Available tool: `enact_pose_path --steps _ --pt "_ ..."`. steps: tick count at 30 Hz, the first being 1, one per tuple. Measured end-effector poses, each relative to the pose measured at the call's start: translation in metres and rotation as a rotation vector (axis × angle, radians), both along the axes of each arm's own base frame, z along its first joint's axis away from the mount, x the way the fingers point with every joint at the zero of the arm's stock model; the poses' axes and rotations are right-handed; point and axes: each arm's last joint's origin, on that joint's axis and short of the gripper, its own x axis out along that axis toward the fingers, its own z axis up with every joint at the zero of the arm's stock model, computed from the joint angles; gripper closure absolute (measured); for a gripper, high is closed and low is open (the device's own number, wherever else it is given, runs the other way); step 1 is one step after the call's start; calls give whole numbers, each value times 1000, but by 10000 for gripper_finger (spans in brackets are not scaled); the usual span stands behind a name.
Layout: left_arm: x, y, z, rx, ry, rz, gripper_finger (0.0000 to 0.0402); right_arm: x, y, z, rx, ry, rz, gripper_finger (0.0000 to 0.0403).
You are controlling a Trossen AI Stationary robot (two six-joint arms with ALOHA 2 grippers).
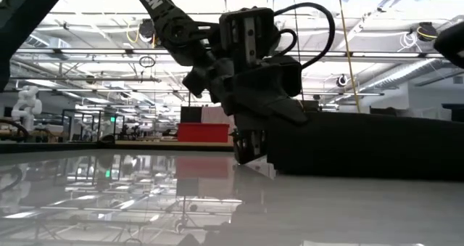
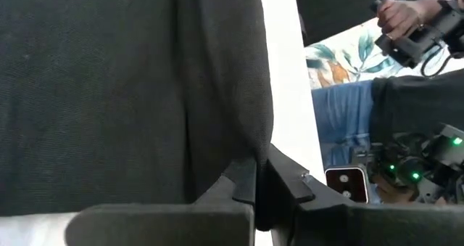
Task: Roll towel
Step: Roll the towel
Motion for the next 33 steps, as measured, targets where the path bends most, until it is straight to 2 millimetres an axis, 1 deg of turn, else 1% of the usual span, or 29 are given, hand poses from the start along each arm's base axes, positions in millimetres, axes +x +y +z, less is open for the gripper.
enact_pose_path --steps 9,16,21,23,25,27,33 --pt "0 15 -2 -42 61 45 392 -9 16 -25 -124 33 -38 211" --pt "0 20 -3 -57 98 83 372 -8 16 -44 -221 70 -45 211" --pt "0 21 -3 -55 101 89 367 -8 16 -54 -230 90 -108 212" --pt "-1 21 -2 -35 86 91 358 -8 17 -56 -228 91 -129 219" --pt "0 22 -1 -5 63 100 340 -8 16 -57 -221 96 -150 235" --pt "0 23 2 27 41 115 313 -8 16 -57 -213 106 -169 261" --pt "-2 25 12 101 -29 116 203 -13 8 -58 -210 121 -219 371"
